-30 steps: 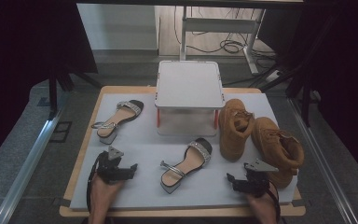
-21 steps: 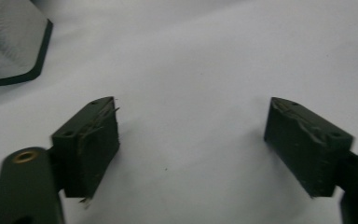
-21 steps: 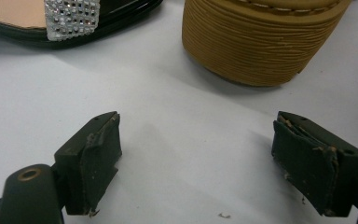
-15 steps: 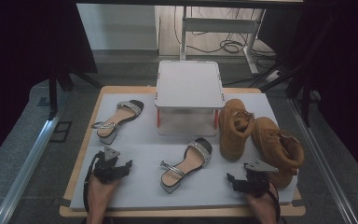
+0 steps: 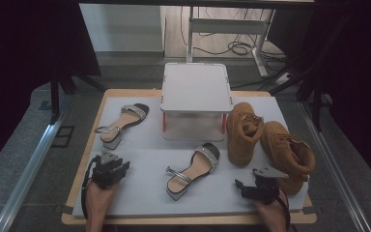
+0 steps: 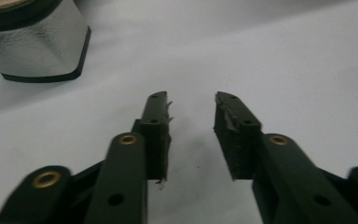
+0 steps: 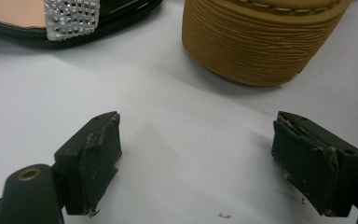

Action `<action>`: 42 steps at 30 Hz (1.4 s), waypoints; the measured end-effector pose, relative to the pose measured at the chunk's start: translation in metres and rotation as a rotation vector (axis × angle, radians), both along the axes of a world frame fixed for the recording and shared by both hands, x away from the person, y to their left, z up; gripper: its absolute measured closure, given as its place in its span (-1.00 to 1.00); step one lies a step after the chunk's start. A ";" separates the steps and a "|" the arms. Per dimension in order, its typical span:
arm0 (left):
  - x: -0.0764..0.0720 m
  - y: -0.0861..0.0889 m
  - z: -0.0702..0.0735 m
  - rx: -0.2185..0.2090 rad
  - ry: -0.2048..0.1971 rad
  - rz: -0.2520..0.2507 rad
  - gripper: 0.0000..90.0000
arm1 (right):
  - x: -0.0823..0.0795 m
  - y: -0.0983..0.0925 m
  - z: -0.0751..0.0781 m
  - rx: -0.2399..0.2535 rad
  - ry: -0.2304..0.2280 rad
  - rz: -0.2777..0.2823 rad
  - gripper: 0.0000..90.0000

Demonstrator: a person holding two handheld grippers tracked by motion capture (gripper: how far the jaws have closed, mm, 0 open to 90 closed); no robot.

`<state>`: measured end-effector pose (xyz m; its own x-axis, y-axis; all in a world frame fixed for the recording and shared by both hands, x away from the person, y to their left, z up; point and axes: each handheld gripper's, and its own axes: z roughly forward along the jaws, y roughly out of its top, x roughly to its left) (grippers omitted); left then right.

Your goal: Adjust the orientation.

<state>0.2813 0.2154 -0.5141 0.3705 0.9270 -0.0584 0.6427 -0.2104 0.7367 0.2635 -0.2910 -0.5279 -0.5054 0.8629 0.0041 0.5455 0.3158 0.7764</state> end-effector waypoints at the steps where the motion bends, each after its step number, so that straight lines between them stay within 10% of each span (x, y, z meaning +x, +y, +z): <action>1: 0.000 0.001 0.000 0.002 0.000 0.001 0.55 | 0.000 0.000 0.000 0.000 0.000 0.000 -0.65; 19: 0.014 0.037 0.005 0.005 -0.003 0.098 0.95 | 0.000 0.000 0.000 -0.001 0.000 -0.002 -0.65; 42: 0.056 0.073 0.002 0.025 -0.027 0.233 0.98 | 0.000 0.000 0.000 -0.001 0.000 -0.002 -0.65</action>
